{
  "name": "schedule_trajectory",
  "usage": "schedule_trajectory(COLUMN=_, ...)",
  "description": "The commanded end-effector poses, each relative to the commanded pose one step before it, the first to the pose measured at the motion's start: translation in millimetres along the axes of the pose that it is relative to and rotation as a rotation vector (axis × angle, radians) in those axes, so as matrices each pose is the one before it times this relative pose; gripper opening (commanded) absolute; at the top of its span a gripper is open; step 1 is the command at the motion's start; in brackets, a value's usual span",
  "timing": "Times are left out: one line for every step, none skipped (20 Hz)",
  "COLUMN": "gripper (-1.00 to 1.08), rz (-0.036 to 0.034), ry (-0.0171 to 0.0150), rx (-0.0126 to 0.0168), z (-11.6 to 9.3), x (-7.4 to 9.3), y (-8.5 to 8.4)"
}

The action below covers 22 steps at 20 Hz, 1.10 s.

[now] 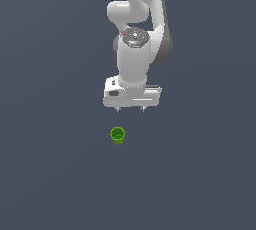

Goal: Pick up the object and move it to a goal position.

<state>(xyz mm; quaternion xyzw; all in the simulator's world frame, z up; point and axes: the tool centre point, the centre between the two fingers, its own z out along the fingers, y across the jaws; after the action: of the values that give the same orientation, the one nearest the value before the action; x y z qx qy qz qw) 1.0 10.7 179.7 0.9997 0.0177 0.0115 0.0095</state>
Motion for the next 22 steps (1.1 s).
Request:
schedule_trajectory(gripper=1.00, rz=-0.00331, ry=-0.00045, rx=-0.00005, z=0.52, x=0.13, y=0.69)
schedule_trajectory(gripper=1.00, rz=-0.00478, ry=-0.00016, rx=-0.00009, z=0.38, x=0.25, y=0.26)
schedule_trajectory(gripper=1.00, rz=-0.00639, ry=-0.00026, rx=-0.00026, z=0.46, x=0.30, y=0.25)
schedule_trajectory(gripper=1.00, rz=-0.00780, ry=-0.00033, rx=-0.00038, z=0.54, x=0.35, y=0.32)
schedule_trajectory(gripper=1.00, rz=-0.00919, ry=-0.00039, rx=-0.00043, z=0.64, x=0.41, y=0.35)
schedule_trajectory(gripper=1.00, rz=-0.01041, ry=-0.00042, rx=-0.00040, z=0.74, x=0.47, y=0.44)
schedule_trajectory(gripper=1.00, rz=-0.01160, ry=-0.00045, rx=-0.00036, z=0.85, x=0.53, y=0.53)
schedule_trajectory(gripper=1.00, rz=-0.01283, ry=-0.00048, rx=-0.00034, z=0.95, x=0.58, y=0.60)
schedule_trajectory(gripper=1.00, rz=-0.01407, ry=-0.00053, rx=-0.00034, z=1.05, x=0.63, y=0.67)
schedule_trajectory(gripper=1.00, rz=-0.01538, ry=-0.00059, rx=-0.00038, z=1.14, x=0.67, y=0.74)
schedule_trajectory(gripper=1.00, rz=-0.01674, ry=-0.00065, rx=-0.00040, z=1.24, x=0.71, y=0.79)
schedule_trajectory(gripper=1.00, rz=-0.01799, ry=-0.00069, rx=-0.00039, z=1.33, x=0.75, y=0.88)
schedule_trajectory(gripper=1.00, rz=-0.01928, ry=-0.00073, rx=-0.00036, z=1.43, x=0.78, y=0.95)
schedule_trajectory(gripper=1.00, rz=-0.02056, ry=-0.00077, rx=-0.00032, z=1.54, x=0.81, y=1.04)
schedule_trajectory(gripper=1.00, rz=-0.02187, ry=-0.00081, rx=-0.00029, z=1.64, x=0.83, y=1.12)
schedule_trajectory(gripper=1.00, rz=-0.02319, ry=-0.00084, rx=-0.00024, z=1.74, x=0.85, y=1.21)
schedule_trajectory(gripper=1.00, rz=-0.02449, ry=-0.00087, rx=-0.00018, z=1.84, x=0.86, y=1.30)
schedule_trajectory(gripper=1.00, rz=-0.02576, ry=-0.00089, rx=-0.00011, z=1.94, x=0.87, y=1.39)
schedule_trajectory(gripper=1.00, rz=-0.02620, ry=-0.00087, rx=-0.00004, z=1.98, x=0.84, y=1.43)
schedule_trajectory(gripper=1.00, rz=-0.02616, ry=-0.00083, rx=0.00004, z=1.98, x=0.79, y=1.46)
schedule_trajectory(gripper=1.00, rz=-0.02615, ry=-0.00079, rx=0.00012, z=1.98, x=0.74, y=1.48)
schedule_trajectory(gripper=1.00, rz=-0.02612, ry=-0.00074, rx=0.00019, z=1.98, x=0.69, y=1.50)
